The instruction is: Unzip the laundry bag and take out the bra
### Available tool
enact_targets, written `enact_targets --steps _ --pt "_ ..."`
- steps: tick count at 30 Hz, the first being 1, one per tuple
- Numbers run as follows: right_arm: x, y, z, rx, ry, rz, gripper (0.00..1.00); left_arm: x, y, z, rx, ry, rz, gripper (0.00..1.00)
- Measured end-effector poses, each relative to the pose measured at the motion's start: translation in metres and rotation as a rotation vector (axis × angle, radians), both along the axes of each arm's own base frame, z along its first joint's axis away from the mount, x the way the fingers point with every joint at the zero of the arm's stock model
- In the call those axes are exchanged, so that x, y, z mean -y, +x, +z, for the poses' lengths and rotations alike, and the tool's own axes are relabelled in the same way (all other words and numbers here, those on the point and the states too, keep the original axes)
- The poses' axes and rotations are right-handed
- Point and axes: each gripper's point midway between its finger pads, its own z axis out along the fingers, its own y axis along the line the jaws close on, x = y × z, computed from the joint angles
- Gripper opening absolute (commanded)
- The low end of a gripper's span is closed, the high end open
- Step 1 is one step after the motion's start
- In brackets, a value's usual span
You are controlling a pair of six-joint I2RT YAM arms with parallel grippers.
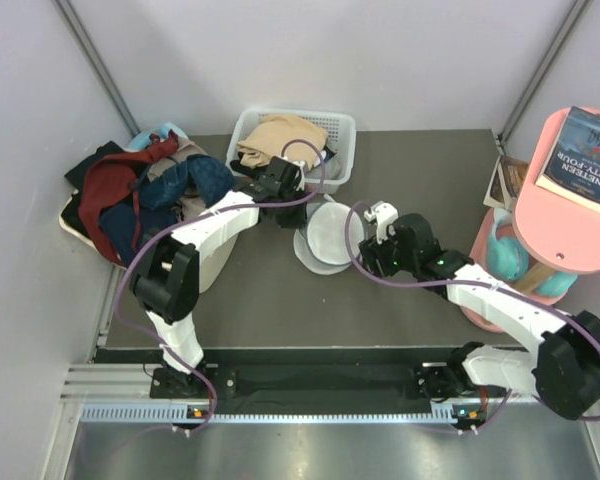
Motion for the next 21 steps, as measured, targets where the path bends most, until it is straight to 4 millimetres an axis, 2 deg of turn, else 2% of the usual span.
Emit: enact_targets --steps 7,12,15,17,20,21 --pt "-0.008 0.005 -0.029 -0.062 -0.052 0.019 0.6 0.001 0.003 0.001 -0.011 -0.013 -0.003 0.0" --pt "-0.013 0.013 -0.03 -0.049 -0.042 0.019 0.59 0.002 0.002 0.001 -0.019 -0.022 -0.007 0.0" --pt "-0.019 0.02 -0.029 -0.039 -0.028 0.019 0.55 0.002 0.002 0.001 -0.023 -0.026 -0.006 0.0" --pt "-0.023 0.025 -0.028 -0.032 -0.016 0.015 0.48 0.002 0.002 0.001 -0.025 -0.029 -0.007 0.0" --pt "-0.024 0.027 -0.035 -0.045 -0.017 0.007 0.3 0.004 0.003 -0.001 -0.033 -0.035 -0.012 0.0" --pt "-0.024 0.027 -0.037 -0.05 -0.018 0.005 0.14 0.004 0.003 -0.002 -0.036 -0.036 -0.012 0.0"
